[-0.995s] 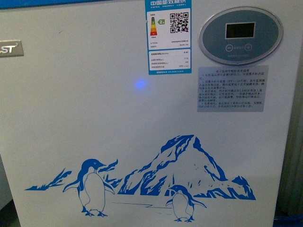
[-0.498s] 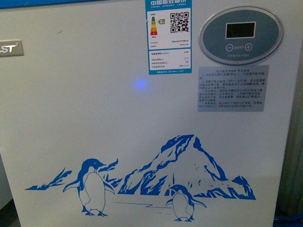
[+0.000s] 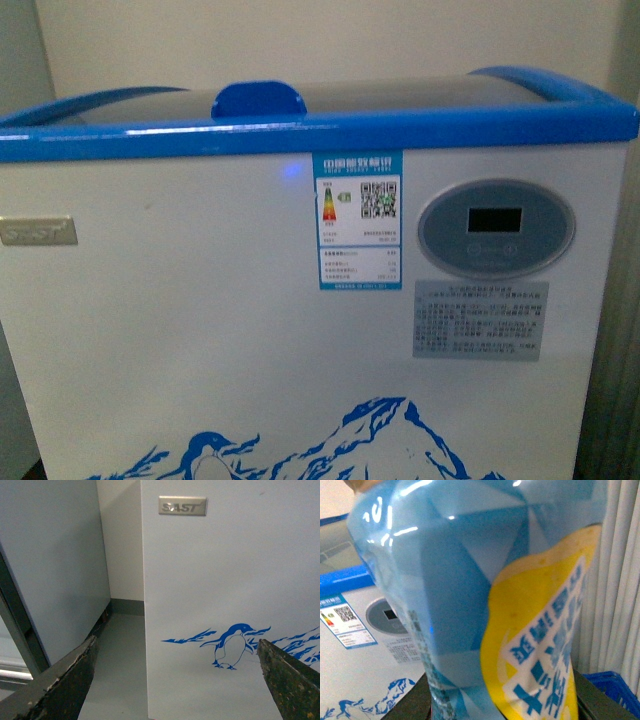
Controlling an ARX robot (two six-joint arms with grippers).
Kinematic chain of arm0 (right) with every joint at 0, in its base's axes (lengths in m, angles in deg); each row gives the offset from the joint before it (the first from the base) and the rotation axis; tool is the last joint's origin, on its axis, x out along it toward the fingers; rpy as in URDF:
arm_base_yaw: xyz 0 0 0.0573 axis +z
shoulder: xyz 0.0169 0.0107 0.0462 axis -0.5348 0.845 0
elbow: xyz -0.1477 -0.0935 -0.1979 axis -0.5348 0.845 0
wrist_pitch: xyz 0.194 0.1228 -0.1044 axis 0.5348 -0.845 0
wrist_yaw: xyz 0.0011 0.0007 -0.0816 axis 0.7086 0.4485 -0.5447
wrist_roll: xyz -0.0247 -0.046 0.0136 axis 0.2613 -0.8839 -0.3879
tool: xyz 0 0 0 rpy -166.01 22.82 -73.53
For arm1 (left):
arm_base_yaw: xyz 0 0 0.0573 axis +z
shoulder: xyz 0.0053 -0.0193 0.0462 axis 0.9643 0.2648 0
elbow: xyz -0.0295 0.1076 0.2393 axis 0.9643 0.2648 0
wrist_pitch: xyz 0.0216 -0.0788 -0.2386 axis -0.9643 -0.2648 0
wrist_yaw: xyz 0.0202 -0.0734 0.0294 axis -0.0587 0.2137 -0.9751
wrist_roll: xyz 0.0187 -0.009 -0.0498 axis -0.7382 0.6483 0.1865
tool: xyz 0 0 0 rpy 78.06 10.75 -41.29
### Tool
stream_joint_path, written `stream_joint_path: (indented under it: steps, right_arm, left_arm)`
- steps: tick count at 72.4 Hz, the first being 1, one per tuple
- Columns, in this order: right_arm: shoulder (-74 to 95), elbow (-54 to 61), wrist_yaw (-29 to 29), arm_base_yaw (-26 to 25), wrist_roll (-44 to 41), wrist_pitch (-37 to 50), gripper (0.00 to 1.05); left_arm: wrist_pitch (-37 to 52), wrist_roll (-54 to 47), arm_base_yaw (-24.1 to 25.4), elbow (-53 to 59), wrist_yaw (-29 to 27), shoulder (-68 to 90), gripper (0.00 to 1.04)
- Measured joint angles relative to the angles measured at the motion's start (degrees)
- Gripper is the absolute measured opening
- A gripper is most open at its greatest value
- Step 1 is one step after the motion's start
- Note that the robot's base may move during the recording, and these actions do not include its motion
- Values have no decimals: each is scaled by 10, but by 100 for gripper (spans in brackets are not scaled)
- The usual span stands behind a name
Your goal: Put drink in fridge
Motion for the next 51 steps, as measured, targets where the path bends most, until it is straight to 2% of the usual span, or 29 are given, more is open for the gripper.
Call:
stream_joint_path:
  steps: [51]
  right_arm:
    - [0,-1,0,0,0,0,41]
  left_arm:
    - [0,0,0,0,0,0,97]
